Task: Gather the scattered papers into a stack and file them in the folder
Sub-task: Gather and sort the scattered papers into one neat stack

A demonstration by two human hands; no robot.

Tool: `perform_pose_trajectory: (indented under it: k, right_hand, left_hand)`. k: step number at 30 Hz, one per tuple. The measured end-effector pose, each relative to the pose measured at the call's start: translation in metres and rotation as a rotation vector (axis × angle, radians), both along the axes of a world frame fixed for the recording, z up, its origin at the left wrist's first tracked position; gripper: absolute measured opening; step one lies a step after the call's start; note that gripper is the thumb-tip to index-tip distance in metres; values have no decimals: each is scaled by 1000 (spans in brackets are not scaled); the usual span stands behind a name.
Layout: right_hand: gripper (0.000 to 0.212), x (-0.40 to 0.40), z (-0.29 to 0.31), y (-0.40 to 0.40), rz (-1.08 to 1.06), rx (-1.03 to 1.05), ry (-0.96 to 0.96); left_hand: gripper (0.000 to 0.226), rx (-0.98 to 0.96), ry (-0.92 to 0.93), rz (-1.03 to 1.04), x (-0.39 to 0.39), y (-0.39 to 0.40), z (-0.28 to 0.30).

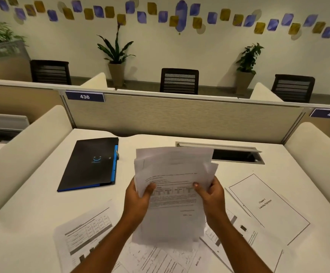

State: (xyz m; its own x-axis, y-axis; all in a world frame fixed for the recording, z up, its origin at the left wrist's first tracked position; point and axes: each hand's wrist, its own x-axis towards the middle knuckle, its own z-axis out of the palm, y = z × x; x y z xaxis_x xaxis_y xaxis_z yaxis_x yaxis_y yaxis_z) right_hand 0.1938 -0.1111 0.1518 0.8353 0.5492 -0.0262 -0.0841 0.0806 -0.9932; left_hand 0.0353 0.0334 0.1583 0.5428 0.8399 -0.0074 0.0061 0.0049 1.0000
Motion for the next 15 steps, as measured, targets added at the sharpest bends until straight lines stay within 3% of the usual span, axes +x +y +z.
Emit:
perform_pose_trajectory:
  k: [4, 8, 11, 15]
  right_hand:
    - [47, -6, 15, -4, 46, 118, -103]
    - [68, 2, -10, -5, 83, 22, -40]
    - [45, -3, -26, -3, 48, -128, -129]
    - [21, -1, -24, 1, -83, -84, -117]
  left_hand:
    - [36, 90, -66, 25, -1, -6, 13]
    - [38, 109, 5, -13, -5, -6, -13]
    - [30, 119, 79, -93, -6, -5, -29]
    - [13, 67, -27, 72, -5, -4, -17]
